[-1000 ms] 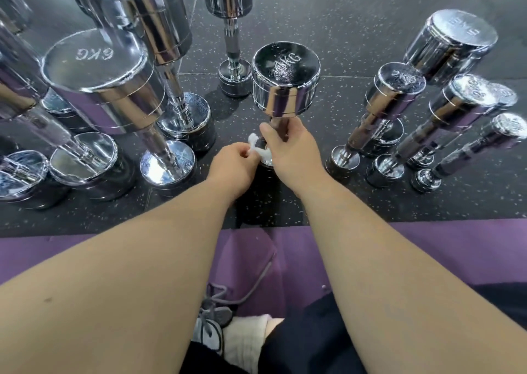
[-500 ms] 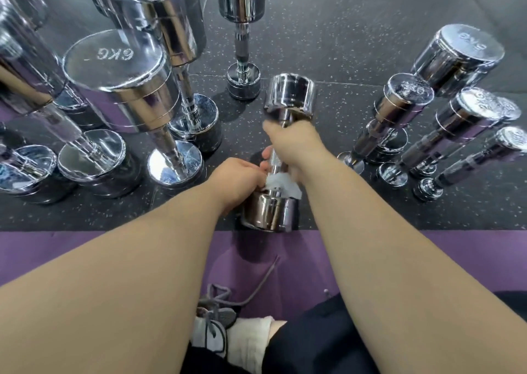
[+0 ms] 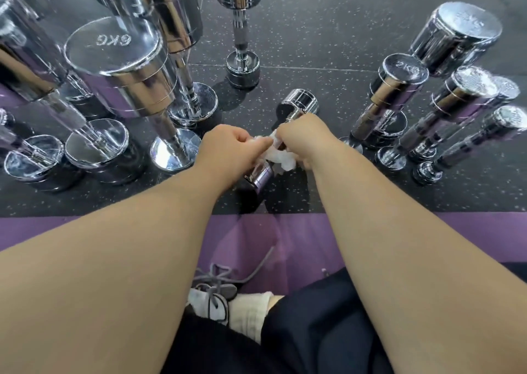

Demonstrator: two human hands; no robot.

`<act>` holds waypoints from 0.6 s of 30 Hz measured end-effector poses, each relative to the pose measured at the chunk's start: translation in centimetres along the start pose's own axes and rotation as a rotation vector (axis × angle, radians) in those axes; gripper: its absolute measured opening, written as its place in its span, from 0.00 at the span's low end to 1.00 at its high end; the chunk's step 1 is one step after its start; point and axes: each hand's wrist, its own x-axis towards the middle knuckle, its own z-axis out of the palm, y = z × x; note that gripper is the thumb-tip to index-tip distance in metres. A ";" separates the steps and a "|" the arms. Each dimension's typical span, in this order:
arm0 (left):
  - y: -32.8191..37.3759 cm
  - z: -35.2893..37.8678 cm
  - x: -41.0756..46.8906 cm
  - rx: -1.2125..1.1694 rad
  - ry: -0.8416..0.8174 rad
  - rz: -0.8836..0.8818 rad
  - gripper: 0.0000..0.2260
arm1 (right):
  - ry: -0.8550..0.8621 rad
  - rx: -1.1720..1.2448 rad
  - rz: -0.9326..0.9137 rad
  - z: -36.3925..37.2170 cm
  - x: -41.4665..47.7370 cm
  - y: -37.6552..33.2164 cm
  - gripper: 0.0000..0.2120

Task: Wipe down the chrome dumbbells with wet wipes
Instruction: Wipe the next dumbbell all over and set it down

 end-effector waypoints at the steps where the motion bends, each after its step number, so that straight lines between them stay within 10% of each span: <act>1: 0.0 0.0 -0.2 0.067 -0.016 0.011 0.19 | -0.048 0.003 -0.009 0.3 -0.8 0.0 0.05; 9: -0.6 -3.0 -1.9 0.148 0.054 -0.115 0.07 | 0.030 0.055 0.019 3.6 -2.6 3.6 0.22; 18: -0.6 -1.0 -2.2 0.522 -0.227 -0.016 0.09 | -0.018 0.471 0.280 3.0 -3.2 5.5 0.11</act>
